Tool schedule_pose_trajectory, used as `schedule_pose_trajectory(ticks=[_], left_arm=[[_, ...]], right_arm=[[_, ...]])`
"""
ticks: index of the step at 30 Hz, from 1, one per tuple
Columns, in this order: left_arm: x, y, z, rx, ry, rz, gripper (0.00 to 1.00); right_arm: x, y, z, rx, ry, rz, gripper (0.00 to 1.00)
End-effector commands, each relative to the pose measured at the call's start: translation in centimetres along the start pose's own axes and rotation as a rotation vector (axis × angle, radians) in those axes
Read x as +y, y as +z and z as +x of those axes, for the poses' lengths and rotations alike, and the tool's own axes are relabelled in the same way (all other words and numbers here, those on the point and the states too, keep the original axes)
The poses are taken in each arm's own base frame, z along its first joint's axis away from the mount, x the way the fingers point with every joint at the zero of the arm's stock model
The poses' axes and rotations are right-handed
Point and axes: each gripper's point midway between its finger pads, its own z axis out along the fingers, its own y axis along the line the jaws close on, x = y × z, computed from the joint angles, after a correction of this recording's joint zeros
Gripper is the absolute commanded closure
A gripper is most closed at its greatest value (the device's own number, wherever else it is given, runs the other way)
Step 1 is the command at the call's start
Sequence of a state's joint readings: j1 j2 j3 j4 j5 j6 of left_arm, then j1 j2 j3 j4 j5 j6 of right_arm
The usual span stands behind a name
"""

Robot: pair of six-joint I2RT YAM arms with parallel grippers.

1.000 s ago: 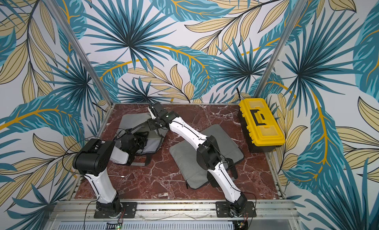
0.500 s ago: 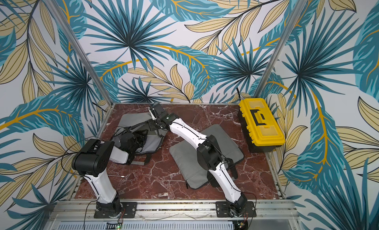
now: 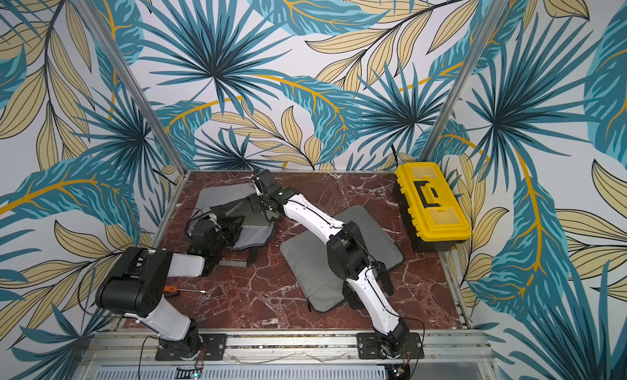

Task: Open the zippered laptop bag and take out the laptop
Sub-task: Take out the laptop from the zippered laptop bag.

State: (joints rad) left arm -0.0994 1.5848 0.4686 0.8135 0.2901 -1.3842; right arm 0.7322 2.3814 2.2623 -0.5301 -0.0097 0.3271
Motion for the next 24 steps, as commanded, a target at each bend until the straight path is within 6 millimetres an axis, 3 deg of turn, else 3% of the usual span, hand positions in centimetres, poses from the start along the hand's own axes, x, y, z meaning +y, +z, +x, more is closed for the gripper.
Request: schedule_pose_trajectory(ticks=[1,11,24], left_arm=[[-4.5,-2.0,-0.8,-0.036,0.063,0.122,1.0],[-4.8,-6.5,1.5,0.022,0.073,0.093,1.0],[-3.8,-11.9,2.6,-0.007,0.072,0.009,1.0]], right_arm=[[-3.0,0.0,-2.2,-0.067,0.084,0.034,1.0],[-6.0,2.6,-3.1,-0.1,0.164,0.054,1.0],[-5.7,5.4,-4.8,-0.166,0.242,-0.015,0.97]])
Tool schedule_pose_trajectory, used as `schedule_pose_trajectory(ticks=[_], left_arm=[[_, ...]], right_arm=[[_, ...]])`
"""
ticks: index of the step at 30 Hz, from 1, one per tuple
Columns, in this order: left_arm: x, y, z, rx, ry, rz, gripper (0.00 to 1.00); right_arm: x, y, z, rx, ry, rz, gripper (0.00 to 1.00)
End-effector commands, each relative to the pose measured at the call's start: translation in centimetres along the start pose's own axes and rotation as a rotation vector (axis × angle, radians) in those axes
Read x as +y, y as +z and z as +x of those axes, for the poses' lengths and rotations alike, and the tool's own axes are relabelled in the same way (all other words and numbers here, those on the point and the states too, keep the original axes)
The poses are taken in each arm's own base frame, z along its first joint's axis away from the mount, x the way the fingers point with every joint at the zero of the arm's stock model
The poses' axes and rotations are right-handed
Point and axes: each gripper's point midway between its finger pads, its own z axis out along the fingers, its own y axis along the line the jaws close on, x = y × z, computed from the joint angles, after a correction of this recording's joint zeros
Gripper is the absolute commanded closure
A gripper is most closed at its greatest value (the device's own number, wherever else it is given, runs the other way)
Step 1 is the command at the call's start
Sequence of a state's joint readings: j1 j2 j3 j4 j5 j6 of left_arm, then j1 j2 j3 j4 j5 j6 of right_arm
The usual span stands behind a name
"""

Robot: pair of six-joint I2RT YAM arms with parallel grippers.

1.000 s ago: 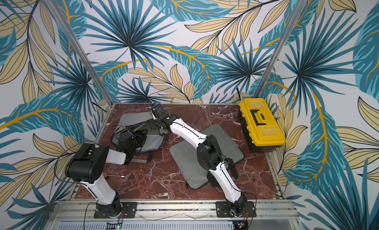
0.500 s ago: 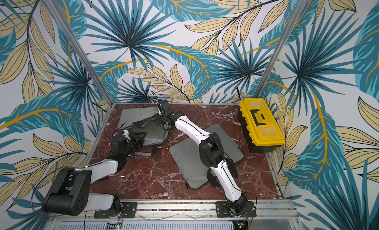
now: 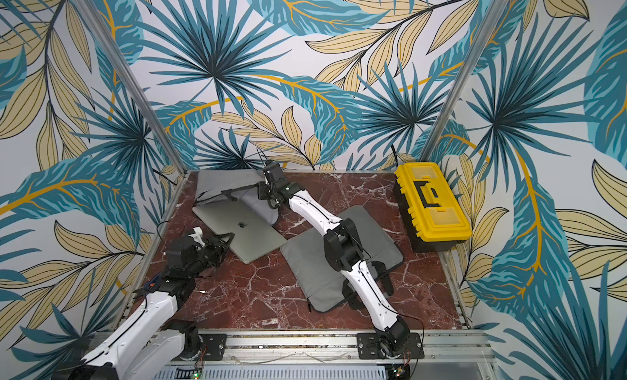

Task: Open the zippered laptop bag and take out the laptop
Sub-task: Take out the laptop from the zippered laptop bag, then close the bag flap on the zippered laptop bag.

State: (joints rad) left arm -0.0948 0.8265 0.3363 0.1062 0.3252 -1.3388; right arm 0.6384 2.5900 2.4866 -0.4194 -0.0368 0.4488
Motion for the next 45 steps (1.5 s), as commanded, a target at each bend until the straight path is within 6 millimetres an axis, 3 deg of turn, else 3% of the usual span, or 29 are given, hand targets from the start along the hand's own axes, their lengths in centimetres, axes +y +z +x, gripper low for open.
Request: schedule_pose_trajectory(ticks=[1,9,14,19,22,25,29,31,33,39,41,45], left_arm=[[-1.9,-1.4,-0.9,-0.062,0.054,0.071,1.0],[-3.4,-3.9,-2.0,-0.167,0.08,0.103,1.0],[-5.5,-5.5,-2.5,-0.208,0.115,0.136,1.0],[-7.1,-6.5,-3.0,-0.247,0.127,0.178,1.0],[-8.0,-7.3,-3.5,-0.282,0.138,0.201,1.0],[-8.6,-8.1,-4.0,-0.324,0.138,0.222,1.0],[-9.7,-9.2,-4.2,-0.352,0.135,0.255,1.0],[-10.0,-9.8,-4.3,-0.36,0.132,0.247,1.0],[-10.6,-10.4,-4.4,-0.371,0.129,0.255,1.0],[-11.7,-12.9,-4.5,-0.413,0.123,0.273,1.0],[-11.8,-13.5,-4.5,-0.427,0.123,0.277,1.0],[-12.4,-14.6,-4.3,-0.435,0.102,0.312,1.0]], right_arm=[[-0.5,0.9,-0.6,-0.029,0.071,-0.01,0.97],[-0.9,1.4,0.9,0.028,0.014,-0.004,0.96],[-0.6,2.2,2.2,0.063,-0.009,-0.043,0.87],[-0.1,2.6,3.5,0.102,-0.033,-0.084,0.66],[-0.1,2.2,3.8,0.128,-0.057,-0.088,0.5],[0.1,1.4,3.9,0.154,-0.079,-0.089,0.4],[0.6,-0.7,3.7,0.199,-0.105,-0.094,0.22],[1.1,-2.3,3.6,0.229,-0.118,-0.098,0.09],[1.2,-3.7,3.4,0.251,-0.125,-0.09,0.03],[0.9,-8.0,2.6,0.263,-0.11,-0.042,0.04],[0.0,-9.0,2.4,0.257,-0.07,-0.01,0.08],[-2.7,-10.1,2.7,0.264,0.04,0.034,0.28]])
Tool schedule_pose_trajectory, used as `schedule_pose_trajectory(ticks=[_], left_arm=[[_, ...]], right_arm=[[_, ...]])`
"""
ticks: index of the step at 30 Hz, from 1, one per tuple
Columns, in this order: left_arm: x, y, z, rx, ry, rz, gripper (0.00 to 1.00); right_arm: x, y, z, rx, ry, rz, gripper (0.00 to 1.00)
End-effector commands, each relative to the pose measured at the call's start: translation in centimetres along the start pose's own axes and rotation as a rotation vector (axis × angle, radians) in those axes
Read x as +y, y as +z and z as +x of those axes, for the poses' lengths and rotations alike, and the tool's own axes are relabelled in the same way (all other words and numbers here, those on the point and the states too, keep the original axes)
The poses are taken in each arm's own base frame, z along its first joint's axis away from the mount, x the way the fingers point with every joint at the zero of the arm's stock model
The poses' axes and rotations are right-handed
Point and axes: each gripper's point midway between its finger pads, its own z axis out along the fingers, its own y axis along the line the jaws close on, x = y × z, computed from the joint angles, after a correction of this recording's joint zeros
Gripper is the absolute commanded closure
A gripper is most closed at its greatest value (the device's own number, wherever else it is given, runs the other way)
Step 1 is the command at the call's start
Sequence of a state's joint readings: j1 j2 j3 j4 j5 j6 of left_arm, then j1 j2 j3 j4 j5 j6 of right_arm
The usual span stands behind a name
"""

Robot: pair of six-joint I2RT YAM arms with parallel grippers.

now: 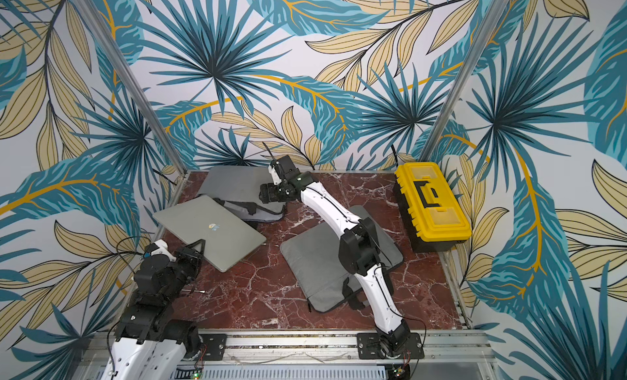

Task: Open the zippered laptop bag and take out the laptop
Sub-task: Close the bag flap on the zippered laptop bag, then move the zippered laptop bag to the corner of the board.

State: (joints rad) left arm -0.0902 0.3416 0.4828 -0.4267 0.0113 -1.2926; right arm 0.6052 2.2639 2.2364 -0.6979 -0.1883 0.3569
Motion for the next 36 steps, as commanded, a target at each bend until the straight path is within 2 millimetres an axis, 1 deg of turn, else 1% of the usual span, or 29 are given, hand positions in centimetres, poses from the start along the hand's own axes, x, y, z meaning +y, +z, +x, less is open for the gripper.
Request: schedule_pose_trajectory(ticks=[1,2,5,11,15,20,22,23,28,31,36], left_arm=[[-8.6,-4.0,-3.0,-0.109,-0.01,0.282,1.0],[-8.4,-4.0,-2.9,-0.103,-0.013,0.272,1.0],[-8.5,-4.3,-2.9,-0.099,-0.017,0.27,1.0],[-8.4,-4.4,-3.0,-0.113,-0.016,0.271,1.0],[-8.1,-4.2,-3.1,-0.12,-0.016,0.264,1.0],[-8.1,-4.0,-3.3,-0.133,-0.019,0.281,1.0],[-7.6,-3.7,-3.2,-0.132,-0.026,0.274,1.0],[-8.1,-3.8,-3.3,-0.138,-0.031,0.3,1.0],[-7.4,-2.9,-3.2,-0.138,-0.076,0.317,1.0],[-7.2,-2.4,-3.2,-0.142,-0.106,0.341,1.0],[-6.6,-1.5,-3.2,-0.147,-0.139,0.359,1.0]], right_arm=[[-3.6,0.3,1.5,0.033,0.117,0.061,0.32],[-4.3,0.3,1.8,0.035,0.13,0.073,0.33],[-6.1,0.9,2.9,0.059,0.165,0.102,0.44],[-9.1,2.9,5.3,0.111,0.225,0.175,0.63],[-11.2,4.2,6.5,0.132,0.252,0.226,0.7],[-12.7,5.9,7.1,0.146,0.274,0.236,0.75],[-12.8,6.6,7.2,0.153,0.278,0.228,0.76],[-12.8,7.0,7.1,0.152,0.279,0.221,0.76],[-12.3,8.6,6.6,0.147,0.29,0.176,0.76],[-11.8,9.5,6.0,0.139,0.303,0.14,0.76],[-10.9,11.1,4.5,0.109,0.331,0.074,0.76]])
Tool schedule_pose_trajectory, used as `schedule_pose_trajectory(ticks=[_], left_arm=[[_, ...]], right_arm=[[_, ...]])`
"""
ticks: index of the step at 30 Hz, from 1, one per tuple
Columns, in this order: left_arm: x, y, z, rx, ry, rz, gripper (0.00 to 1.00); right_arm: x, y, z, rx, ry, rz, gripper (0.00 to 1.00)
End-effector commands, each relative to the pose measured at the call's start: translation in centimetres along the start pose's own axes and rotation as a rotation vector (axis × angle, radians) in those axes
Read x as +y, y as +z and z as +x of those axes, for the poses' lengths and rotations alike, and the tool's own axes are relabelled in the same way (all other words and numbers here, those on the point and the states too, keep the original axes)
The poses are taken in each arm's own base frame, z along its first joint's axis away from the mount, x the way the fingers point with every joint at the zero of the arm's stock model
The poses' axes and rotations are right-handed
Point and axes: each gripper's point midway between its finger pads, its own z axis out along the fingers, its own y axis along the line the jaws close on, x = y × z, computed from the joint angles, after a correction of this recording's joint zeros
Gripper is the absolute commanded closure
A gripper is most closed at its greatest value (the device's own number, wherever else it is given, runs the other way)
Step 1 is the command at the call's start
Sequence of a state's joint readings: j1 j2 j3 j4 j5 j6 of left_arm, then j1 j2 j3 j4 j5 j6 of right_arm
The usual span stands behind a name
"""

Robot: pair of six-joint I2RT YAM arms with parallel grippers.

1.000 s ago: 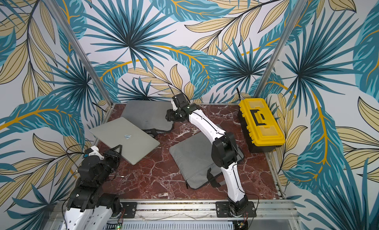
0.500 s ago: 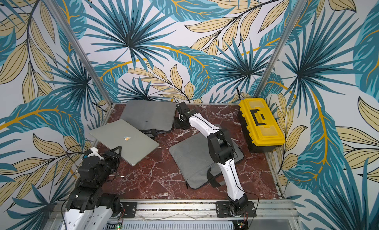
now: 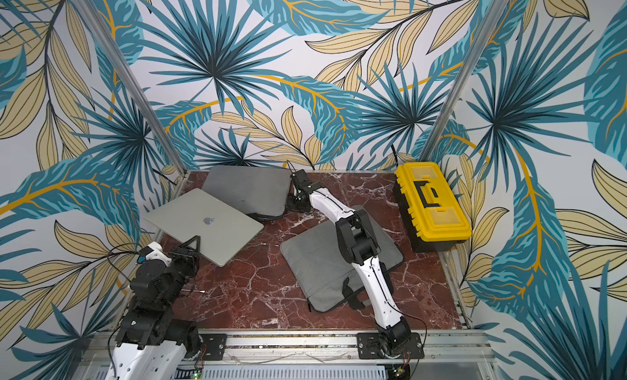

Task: Open the zippered laptop bag and take out the laptop
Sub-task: Move the zippered laptop bag to the corner of the board, then place the laptop at the center of the board.

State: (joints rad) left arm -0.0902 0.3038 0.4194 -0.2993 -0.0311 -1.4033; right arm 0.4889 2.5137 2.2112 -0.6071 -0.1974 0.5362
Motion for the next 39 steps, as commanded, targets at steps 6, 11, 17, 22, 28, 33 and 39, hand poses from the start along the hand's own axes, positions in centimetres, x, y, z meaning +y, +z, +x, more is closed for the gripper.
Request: schedule_pose_trajectory(ticks=[6,11,17,22,28,33,39], left_arm=[[-5.8,-0.1,-1.5,-0.07,-0.052,0.292,1.0],[-5.9,0.6,-1.5,-0.076,-0.058,0.327,1.0],[-6.2,1.5,-1.4,-0.07,-0.061,0.357,1.0],[-6.6,2.2,-0.8,-0.035,-0.028,0.358,1.0],[-6.5,2.5,-0.3,-0.007,-0.004,0.355,1.0],[-6.5,2.9,0.5,0.051,0.023,0.348,1.0],[-7.1,4.1,2.1,0.171,0.07,0.346,1.0]], right_arm=[[3.4,2.4,-2.0,-0.016,0.061,-0.158,0.74],[4.8,2.9,-3.2,-0.047,0.099,-0.233,0.72],[5.9,2.5,-3.6,-0.049,0.1,-0.285,0.64],[5.4,0.5,-3.2,-0.022,0.058,-0.259,0.6],[4.1,-3.0,-2.8,-0.03,0.041,-0.245,0.43],[2.3,-6.5,-2.5,-0.063,0.078,-0.245,0.34],[0.1,-10.3,-2.3,-0.107,0.116,-0.246,0.32]])
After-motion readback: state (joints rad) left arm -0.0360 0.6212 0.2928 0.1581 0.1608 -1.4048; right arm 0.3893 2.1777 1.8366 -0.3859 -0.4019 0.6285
